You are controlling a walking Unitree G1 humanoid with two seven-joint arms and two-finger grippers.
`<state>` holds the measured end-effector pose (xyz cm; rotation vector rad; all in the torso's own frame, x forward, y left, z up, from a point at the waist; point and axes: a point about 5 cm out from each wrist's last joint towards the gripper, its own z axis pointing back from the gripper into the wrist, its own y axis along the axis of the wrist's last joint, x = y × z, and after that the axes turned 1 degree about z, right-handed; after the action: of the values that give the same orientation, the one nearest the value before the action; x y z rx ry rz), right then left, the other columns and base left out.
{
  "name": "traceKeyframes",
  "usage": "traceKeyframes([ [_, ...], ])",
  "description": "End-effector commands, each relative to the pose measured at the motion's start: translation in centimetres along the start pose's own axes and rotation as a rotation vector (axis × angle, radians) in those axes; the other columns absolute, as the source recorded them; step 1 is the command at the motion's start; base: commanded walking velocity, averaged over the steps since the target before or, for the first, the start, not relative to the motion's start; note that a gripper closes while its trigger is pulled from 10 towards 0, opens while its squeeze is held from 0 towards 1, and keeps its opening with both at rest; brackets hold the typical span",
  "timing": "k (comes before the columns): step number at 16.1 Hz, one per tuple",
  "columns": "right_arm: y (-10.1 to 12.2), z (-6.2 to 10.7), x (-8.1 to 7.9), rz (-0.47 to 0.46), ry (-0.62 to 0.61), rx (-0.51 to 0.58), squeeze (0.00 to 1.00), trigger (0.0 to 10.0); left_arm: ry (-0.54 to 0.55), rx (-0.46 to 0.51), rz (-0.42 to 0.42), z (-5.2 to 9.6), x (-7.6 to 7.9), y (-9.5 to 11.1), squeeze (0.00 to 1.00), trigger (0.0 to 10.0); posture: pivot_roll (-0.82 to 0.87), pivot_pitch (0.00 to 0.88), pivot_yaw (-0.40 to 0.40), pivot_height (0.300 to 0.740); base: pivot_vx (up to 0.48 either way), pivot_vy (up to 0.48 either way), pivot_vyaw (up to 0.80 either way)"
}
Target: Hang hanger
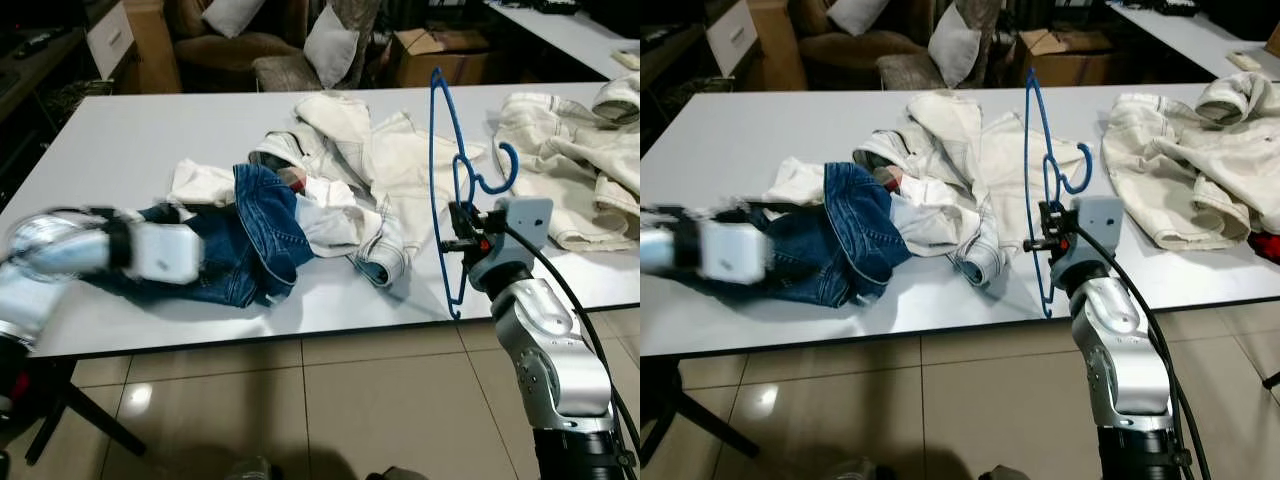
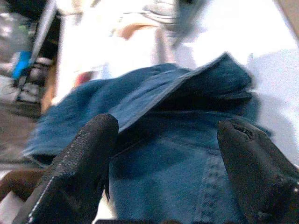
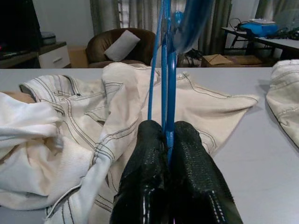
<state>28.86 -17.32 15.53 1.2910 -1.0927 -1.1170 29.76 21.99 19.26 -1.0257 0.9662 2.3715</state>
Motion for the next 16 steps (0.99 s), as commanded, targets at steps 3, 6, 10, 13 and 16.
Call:
traceKeyframes([
  [3,0.4,-0.4,-0.3,0.013,0.006,0.021,0.0,10.0,-0.005,-0.119,-0.041,-2.2,-0.3,-1.2,0.0,10.0,-0.03,0.0,0.039,0.74,0.0,0.0,0.0],
  [6,0.5,-0.4,-0.4,0.014,0.006,0.027,0.0,10.0,-0.016,-0.153,-0.075,-3.3,-1.0,-1.3,0.0,10.0,-0.04,0.0,0.051,0.74,0.0,0.0,0.0],
  [10,0.6,-0.4,-0.5,0.015,0.001,0.035,0.0,10.0,-0.098,-0.123,-0.135,-4.4,-1.2,-1.0,0.0,0.0,-0.04,0.0,0.055,0.74,0.0,0.0,0.0],
  [13,0.6,-0.6,-0.5,0.015,0.002,0.037,0.0,10.0,-0.125,-0.088,-0.144,-4.6,-1.1,-0.7,0.0,0.0,-0.03,0.0,0.054,0.74,0.0,0.0,0.0],
  [16,0.6,-0.7,-0.6,0.016,0.007,0.038,0.0,10.0,-0.138,-0.027,-0.164,-4.9,-1.2,0.0,0.0,0.0,-0.03,0.0,0.052,0.74,0.0,0.0,0.0],
])
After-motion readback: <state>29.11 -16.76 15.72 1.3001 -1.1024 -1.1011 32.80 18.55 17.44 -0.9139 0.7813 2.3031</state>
